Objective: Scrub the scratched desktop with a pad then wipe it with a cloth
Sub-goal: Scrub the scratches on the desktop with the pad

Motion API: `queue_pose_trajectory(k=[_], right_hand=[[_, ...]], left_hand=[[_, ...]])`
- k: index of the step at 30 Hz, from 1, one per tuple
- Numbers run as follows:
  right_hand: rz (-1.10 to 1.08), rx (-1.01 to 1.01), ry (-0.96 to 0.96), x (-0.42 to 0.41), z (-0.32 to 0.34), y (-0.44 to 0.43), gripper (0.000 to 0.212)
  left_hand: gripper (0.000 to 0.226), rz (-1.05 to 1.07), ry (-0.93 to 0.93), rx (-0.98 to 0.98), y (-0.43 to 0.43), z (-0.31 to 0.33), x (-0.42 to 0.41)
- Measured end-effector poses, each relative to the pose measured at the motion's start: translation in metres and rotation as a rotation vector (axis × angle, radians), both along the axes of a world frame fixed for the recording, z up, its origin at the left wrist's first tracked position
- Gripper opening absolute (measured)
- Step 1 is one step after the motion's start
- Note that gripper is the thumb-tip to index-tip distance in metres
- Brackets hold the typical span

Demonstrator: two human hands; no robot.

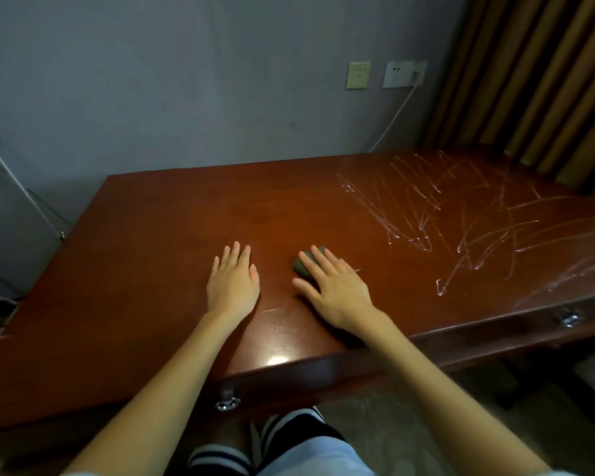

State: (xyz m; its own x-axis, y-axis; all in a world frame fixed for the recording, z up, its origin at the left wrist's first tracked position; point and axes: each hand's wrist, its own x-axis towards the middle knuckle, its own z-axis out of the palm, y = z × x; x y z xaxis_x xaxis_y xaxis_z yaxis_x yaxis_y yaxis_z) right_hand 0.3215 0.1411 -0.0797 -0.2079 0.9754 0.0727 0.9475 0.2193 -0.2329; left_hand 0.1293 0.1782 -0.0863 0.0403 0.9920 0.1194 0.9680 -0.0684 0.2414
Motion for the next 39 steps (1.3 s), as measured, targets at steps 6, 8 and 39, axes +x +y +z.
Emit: queue_pose_trajectory(k=[6, 8, 39], right_hand=[[0.045, 0.067, 0.057, 0.035, -0.002, -0.077, 0.086], [-0.07, 0.053, 0.063, 0.065, -0.001, -0.062, 0.098], [-0.035, 0.014, 0.049, 0.101, 0.001, -0.078, 0.08]], left_hand=[[0.05, -0.007, -0.029, -0.002, 0.001, 0.0, 0.0], [0.05, 0.003, -0.021, -0.002, 0.001, 0.0, 0.001], [0.049, -0.287, -0.129, 0.039, 0.01, 0.0, 0.086]])
